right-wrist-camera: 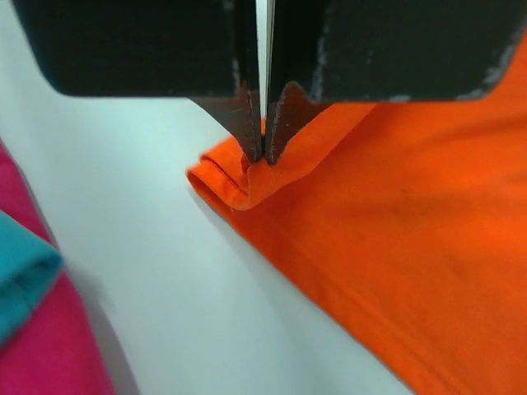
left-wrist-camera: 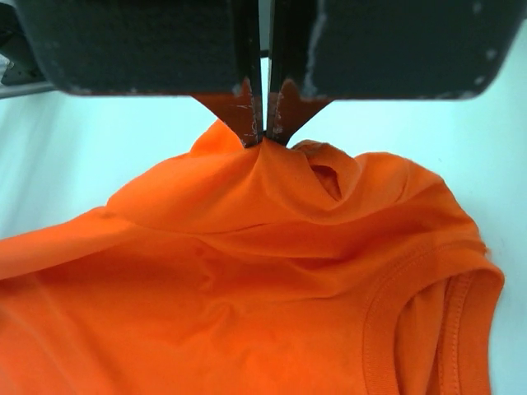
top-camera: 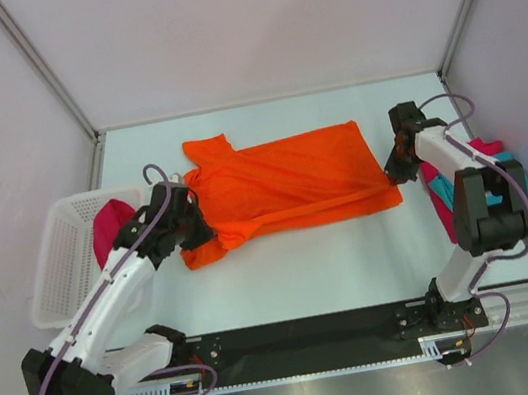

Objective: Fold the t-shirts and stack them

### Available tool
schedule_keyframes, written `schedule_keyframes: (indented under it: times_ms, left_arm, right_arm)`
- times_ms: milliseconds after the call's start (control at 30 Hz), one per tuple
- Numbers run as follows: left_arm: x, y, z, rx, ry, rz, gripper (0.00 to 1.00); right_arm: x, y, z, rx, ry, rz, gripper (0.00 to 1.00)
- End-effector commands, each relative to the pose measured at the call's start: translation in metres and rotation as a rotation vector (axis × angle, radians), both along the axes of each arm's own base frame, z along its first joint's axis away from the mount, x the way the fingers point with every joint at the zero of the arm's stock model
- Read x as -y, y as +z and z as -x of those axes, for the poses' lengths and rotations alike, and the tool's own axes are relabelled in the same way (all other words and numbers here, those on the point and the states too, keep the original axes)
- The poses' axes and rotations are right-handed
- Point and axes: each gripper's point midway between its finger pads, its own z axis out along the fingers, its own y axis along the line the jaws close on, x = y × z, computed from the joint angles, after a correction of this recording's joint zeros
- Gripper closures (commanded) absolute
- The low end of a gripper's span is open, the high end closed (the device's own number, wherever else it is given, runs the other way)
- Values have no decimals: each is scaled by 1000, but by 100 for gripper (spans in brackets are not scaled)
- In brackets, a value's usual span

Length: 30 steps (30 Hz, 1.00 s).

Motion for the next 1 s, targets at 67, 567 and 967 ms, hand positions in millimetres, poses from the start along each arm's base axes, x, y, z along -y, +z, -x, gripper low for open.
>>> schedule_keyframes:
  times_ms: [67, 567, 967]
  left_arm:
    - [10, 0, -39, 6, -53, 17, 100]
    - [6, -47, -84, -105, -43, 20, 99]
    - [-8, -44, -83, -96, -16, 0, 0]
  right_arm:
    - [-15, 7, -62, 83, 23, -30, 100]
    - [-38, -30, -117, 33, 30, -44, 94]
    - [-30, 15, -111, 134, 49, 101, 66]
